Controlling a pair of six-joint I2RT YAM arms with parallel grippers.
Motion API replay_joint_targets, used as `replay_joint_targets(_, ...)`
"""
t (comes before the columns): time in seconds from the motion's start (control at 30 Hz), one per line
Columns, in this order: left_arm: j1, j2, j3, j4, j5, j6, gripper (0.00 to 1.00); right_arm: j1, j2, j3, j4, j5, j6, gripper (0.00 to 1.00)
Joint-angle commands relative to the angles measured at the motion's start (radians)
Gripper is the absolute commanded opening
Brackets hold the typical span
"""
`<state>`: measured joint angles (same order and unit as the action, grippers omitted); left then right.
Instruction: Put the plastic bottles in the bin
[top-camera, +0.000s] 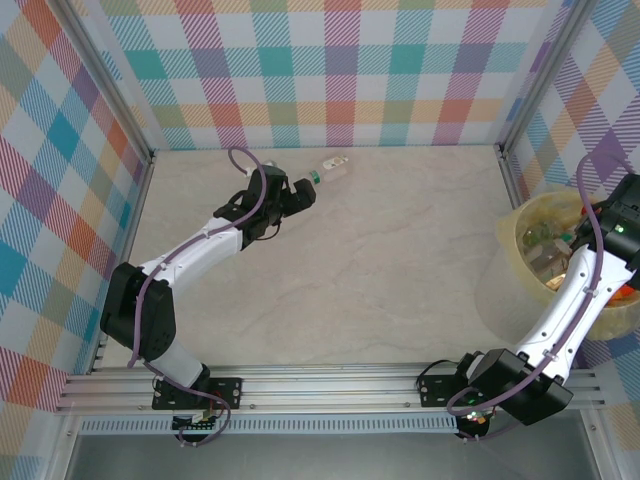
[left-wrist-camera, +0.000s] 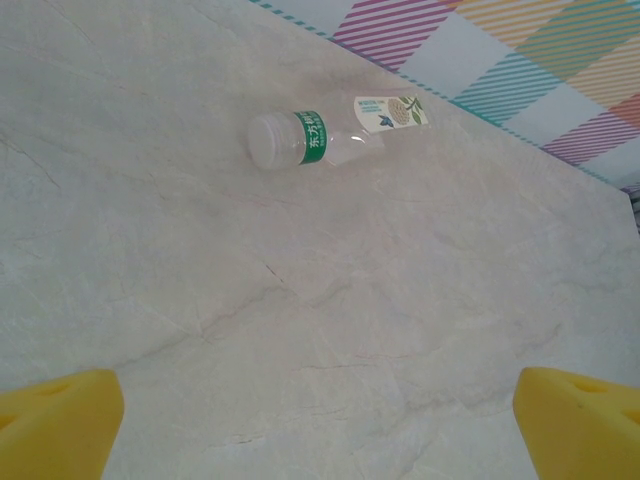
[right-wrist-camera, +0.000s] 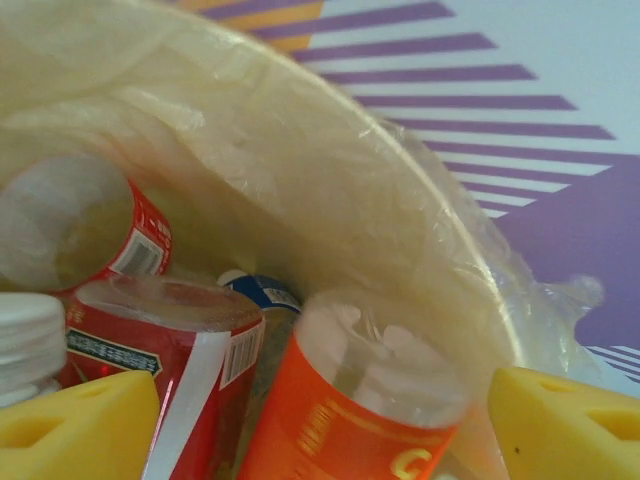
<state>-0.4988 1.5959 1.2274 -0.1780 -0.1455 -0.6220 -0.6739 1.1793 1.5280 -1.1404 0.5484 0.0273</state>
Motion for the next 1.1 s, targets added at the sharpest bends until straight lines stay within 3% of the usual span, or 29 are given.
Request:
replay_joint_targets(0.0,0.003,0.002,0.024,0.006,0.015,-0.022,1.00,-0.003,-0.020,0.064,0.014,-0.025,0.030,0.90)
replay_joint_targets(0.07,0.002,0.012,0.026,0.016,0.021,-0.020,1.00,0.008,-0.025,0.093,-0.004,-0.070,0.044,0.99)
replay_joint_targets(0.23,0.002,0.045,0.026,0.055,0.030,-0.015,1.00,0.095,-0.065,0.128,0.009,-0.188,0.095,1.00)
replay_joint_targets(0.33,0.002,0.069,0.027,0.084,0.044,-0.013,1.00,0.186,-0.079,0.130,0.028,-0.240,0.125,1.00)
replay_joint_targets(0.53,0.002,0.096,0.028,0.121,0.058,0.013,1.00,0.408,-0.064,0.133,0.067,-0.228,0.190,1.00)
replay_joint_targets(0.83,0.003,0.123,0.085,0.105,0.063,0.138,1.00,0.627,-0.066,0.071,0.266,-0.291,0.257,1.00)
replay_joint_targets(1.07,0.009,0.166,0.129,0.091,0.054,0.248,1.00,0.758,-0.090,-0.012,0.448,-0.442,0.248,1.00)
